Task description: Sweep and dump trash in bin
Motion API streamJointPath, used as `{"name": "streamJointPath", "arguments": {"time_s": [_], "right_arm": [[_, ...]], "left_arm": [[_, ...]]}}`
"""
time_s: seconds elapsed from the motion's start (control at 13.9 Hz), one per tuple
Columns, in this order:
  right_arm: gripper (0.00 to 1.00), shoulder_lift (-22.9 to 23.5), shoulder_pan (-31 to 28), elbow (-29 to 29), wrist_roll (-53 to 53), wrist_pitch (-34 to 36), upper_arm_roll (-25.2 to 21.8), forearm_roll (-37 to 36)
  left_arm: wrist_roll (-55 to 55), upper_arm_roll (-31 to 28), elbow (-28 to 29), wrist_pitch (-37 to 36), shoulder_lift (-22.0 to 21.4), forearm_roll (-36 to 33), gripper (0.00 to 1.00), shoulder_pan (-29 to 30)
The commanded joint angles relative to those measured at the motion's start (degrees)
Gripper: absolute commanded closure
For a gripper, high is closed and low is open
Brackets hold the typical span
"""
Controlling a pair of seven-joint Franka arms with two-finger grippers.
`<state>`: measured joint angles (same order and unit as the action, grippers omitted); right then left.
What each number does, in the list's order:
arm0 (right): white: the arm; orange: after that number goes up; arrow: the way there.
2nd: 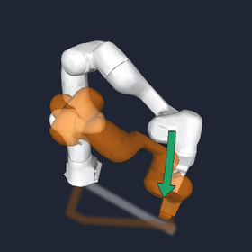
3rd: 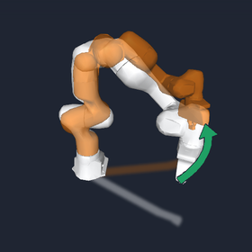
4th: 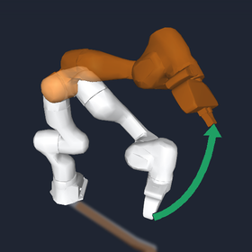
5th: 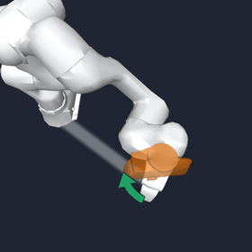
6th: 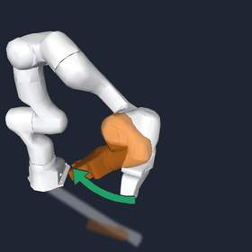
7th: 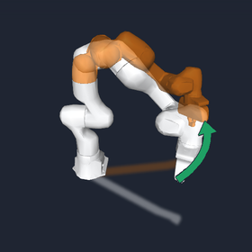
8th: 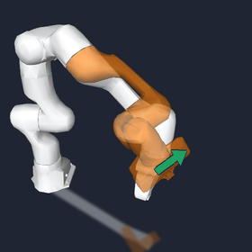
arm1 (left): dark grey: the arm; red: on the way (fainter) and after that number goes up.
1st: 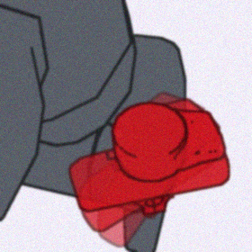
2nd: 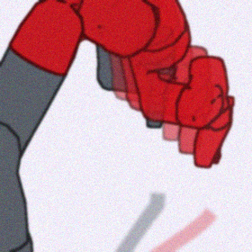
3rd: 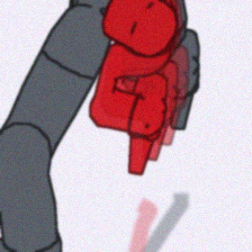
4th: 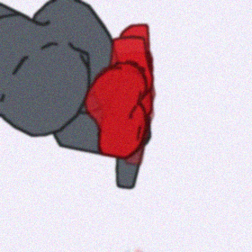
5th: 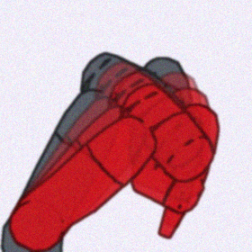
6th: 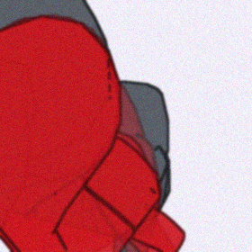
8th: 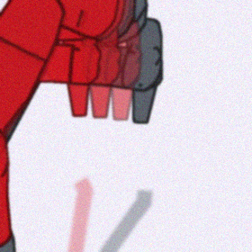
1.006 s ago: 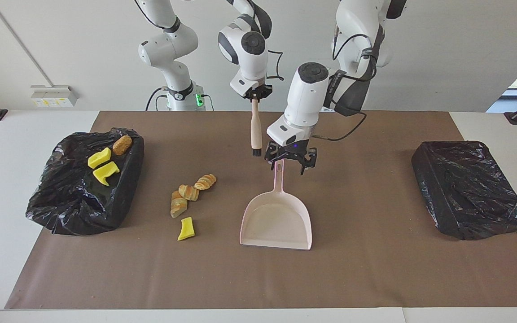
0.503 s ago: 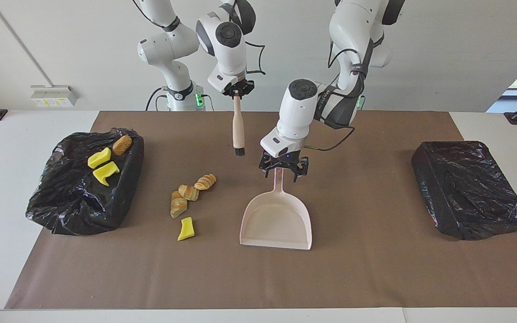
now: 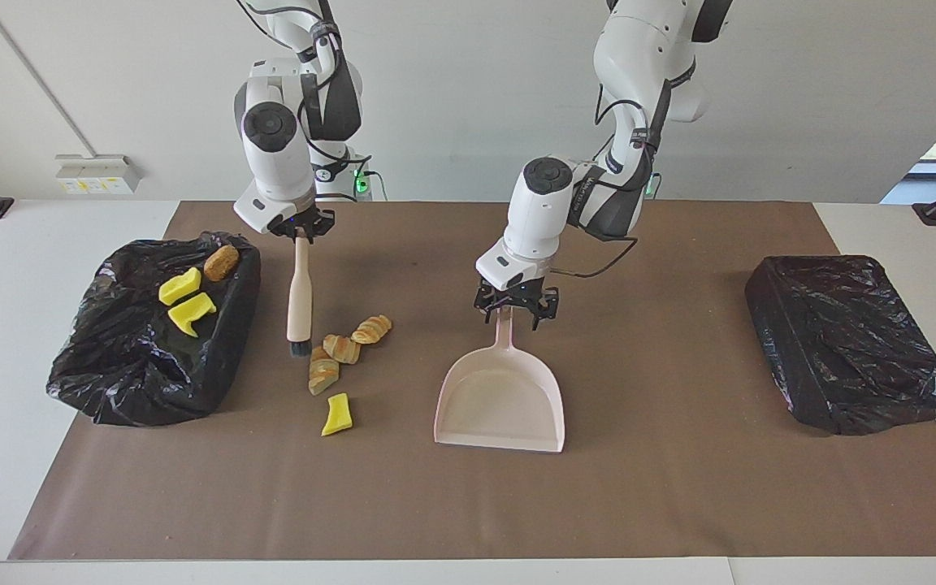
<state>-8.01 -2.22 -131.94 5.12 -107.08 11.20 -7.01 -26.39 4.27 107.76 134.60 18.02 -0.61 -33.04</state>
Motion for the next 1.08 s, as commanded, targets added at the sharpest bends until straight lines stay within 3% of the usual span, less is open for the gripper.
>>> {"name": "streamJointPath", "arguments": {"time_s": [0.0,0.07,0.29,0.58,0.93,1.01], "right_arm": [[1.00,3.61,-0.68,1.25,1.56,-1.03,1.11,-2.83],[1.00,3.96,-0.42,1.07,1.47,-0.68,1.19,-2.75],[1.00,5.46,0.20,1.41,2.87,0.45,1.28,0.75],[1.00,5.72,-1.12,9.50,3.49,7.23,0.84,-1.15],[1.00,4.49,-1.91,4.42,5.59,3.64,0.84,-3.62],[1.00,5.02,-1.91,3.89,5.69,2.59,0.84,-3.71]], "left_arm": [[-0.42,-0.66,2.89,1.19,-2.28,-1.06,0.30,-0.97],[-0.42,-0.66,2.89,1.02,-2.37,-1.06,0.41,-0.97],[0.28,-0.58,3.76,0.58,-2.81,-1.06,0.56,-0.97],[2.81,-0.84,3.15,0.58,-2.72,-1.06,0.86,-0.44],[15.46,-1.10,2.89,-2.57,-5.88,-1.06,0.88,2.63],[19.40,-1.19,2.89,-4.94,-6.76,-1.06,0.93,2.81]]}}
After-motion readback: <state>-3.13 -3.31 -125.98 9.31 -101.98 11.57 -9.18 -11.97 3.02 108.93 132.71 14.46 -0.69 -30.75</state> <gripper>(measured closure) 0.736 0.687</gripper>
